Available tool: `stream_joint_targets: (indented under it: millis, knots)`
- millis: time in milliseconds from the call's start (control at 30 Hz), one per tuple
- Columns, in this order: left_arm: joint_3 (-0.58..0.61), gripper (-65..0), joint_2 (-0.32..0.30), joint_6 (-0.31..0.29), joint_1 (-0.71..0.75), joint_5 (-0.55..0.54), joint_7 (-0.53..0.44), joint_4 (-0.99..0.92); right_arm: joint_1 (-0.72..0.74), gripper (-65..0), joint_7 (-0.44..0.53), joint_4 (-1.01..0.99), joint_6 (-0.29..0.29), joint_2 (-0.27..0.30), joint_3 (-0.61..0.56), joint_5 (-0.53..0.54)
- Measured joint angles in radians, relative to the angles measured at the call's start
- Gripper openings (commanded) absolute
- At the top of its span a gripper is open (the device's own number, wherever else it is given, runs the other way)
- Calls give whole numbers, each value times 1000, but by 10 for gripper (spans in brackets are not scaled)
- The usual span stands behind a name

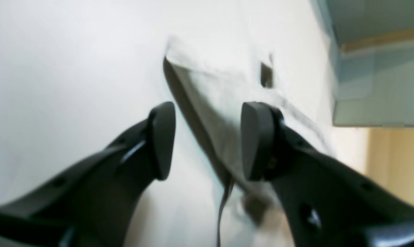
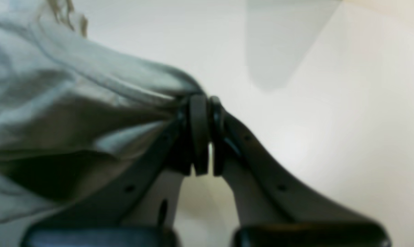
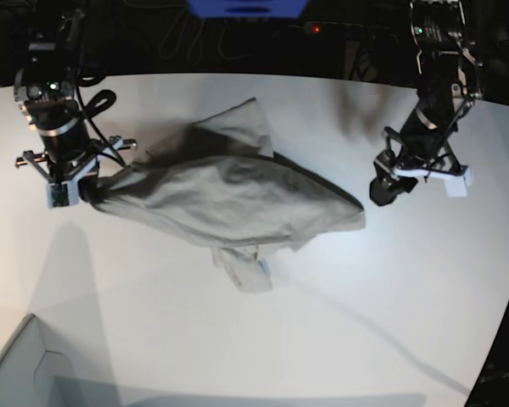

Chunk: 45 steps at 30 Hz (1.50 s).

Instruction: Layout the t-shirt on the table in an organized manner, then fold the t-shirt properly

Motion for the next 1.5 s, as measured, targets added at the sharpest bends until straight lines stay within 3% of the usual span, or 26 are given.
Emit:
stream_joint_targets:
  millis: [267,767,833,933,1167,1500]
  knots:
    - [7,-348,5,4,-205,-3,0,-277,-48,-650,2,-2,0,0,0,-2]
    - [8,-356,5,2,-355,2,-3,-537,-68,-650,2,-3,0,1,0,-2]
    - [27,-422,3,2,-368,2,-5,-555,-68,-650,3,-3,0,0,0,-1]
    - [59,-646,4,1,-373,-1,-3,-555,-69,-650,2,-3,0,0,0,-2]
    - [61,-648,-2,1,-372,-1,0,-543,-80,-650,2,-3,0,0,0,-2]
    - [63,-648,-1,4,-385,-4,24,-34,-79,-650,6,-3,0,18,0,-1]
